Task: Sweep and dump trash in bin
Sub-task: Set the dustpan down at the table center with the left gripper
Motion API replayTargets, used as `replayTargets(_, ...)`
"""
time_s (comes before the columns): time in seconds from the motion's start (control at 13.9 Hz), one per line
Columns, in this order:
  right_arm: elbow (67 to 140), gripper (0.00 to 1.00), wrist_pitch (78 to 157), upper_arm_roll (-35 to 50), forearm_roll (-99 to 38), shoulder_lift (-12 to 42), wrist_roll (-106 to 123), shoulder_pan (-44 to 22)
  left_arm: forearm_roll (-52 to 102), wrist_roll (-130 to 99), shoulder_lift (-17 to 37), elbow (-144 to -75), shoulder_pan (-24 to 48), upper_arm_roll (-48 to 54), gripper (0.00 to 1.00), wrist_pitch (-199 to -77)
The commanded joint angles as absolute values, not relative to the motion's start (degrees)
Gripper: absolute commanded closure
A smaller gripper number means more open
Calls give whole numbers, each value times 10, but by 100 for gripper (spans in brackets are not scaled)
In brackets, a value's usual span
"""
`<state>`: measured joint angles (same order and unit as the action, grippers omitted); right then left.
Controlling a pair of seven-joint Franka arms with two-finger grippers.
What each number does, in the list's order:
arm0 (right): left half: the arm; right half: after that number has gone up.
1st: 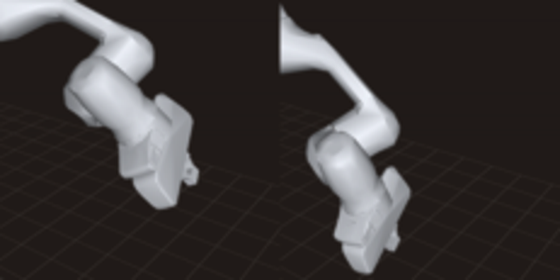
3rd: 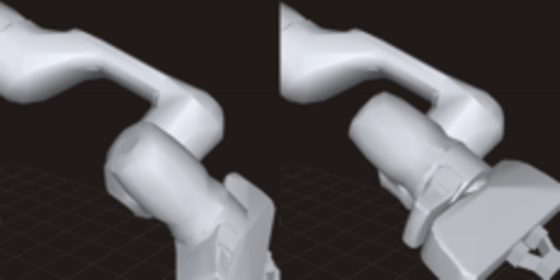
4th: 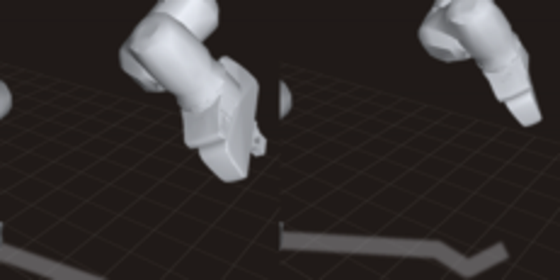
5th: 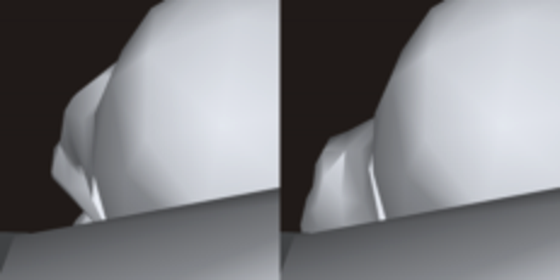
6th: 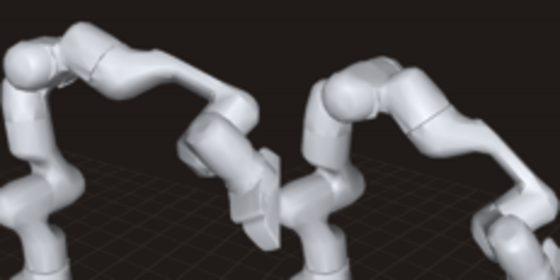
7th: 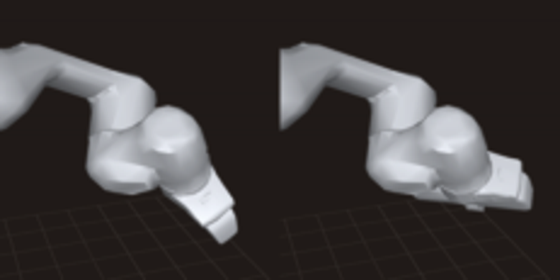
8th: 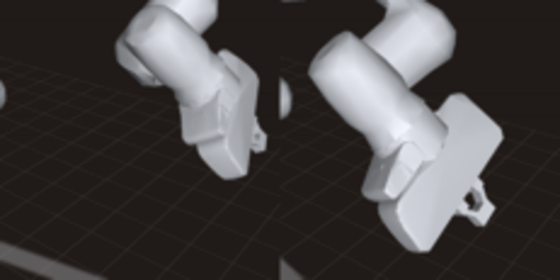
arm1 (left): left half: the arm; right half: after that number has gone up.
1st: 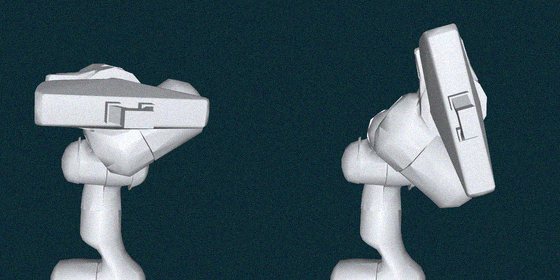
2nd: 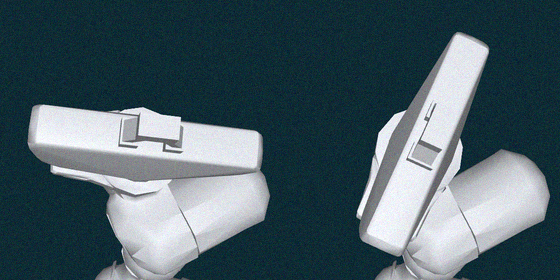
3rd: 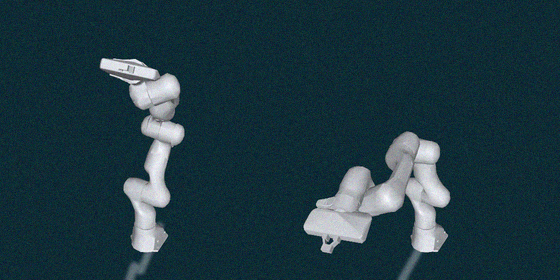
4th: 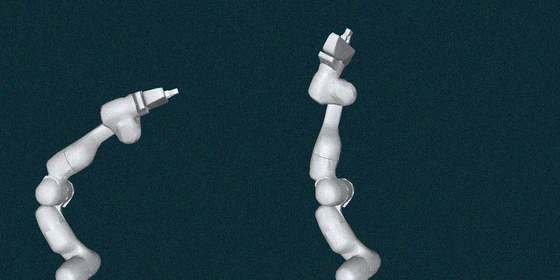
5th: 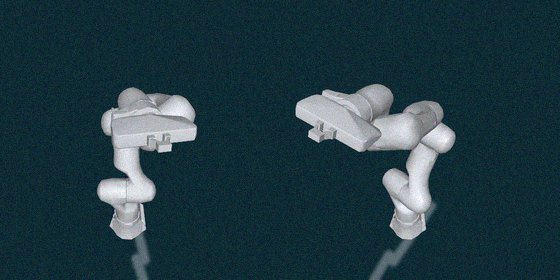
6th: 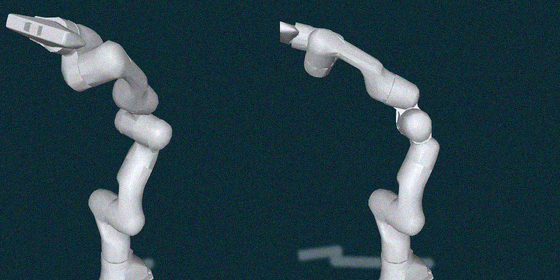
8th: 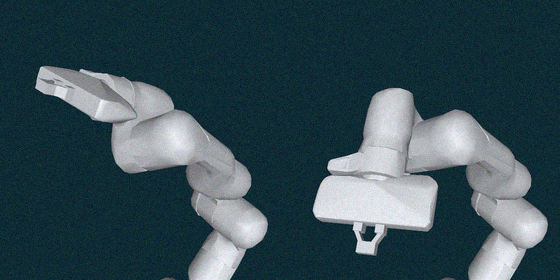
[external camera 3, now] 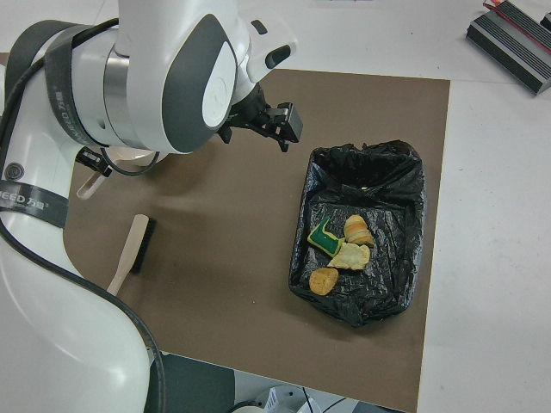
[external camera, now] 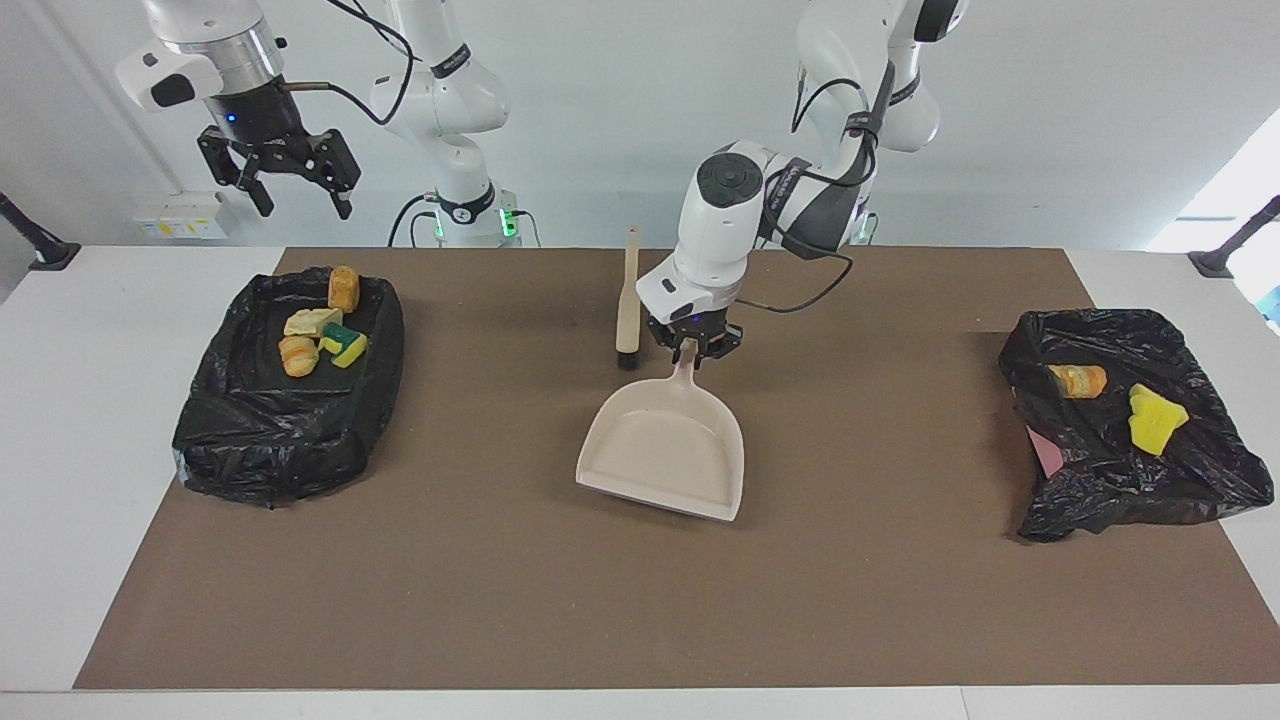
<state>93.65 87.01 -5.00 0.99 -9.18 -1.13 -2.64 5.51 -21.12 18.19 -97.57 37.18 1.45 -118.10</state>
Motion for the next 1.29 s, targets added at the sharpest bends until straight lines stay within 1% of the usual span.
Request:
replayTargets(0.0, 941, 0, 872, -48, -1, -96, -1, -21, 96, -240, 208, -954, 379, 4, 100, -1229)
replayTargets(0.29, 941, 0, 871, -48, -1, -96, -1, -21, 98, -272, 259, -953, 388, 4, 100, -1289)
replayTargets(0.36, 941, 0, 872, -48, -1, -96, -1, -21, 104, -289, 264, -954, 388, 5, 100, -1301)
replayTargets(0.43, 941, 0, 871, -48, -1, -96, -1, -21, 106, -292, 264, -954, 387, 5, 47, -1301)
replayTargets(0.5, 941, 0, 872, -48, -1, -96, -1, -21, 105, -292, 261, -953, 389, 4, 0, -1303)
replayTargets(0.65, 941, 0, 872, -48, -1, -96, -2, -21, 103, -281, 248, -954, 375, 5, 0, -1290)
replayTargets(0.79, 941, 0, 872, -48, -1, -96, -1, -21, 103, -275, 222, -954, 358, 1, 0, -1265)
replayTargets(1.22, 941, 0, 872, -48, -1, -96, -1, -21, 101, -268, 173, -954, 259, -1, 0, -1215)
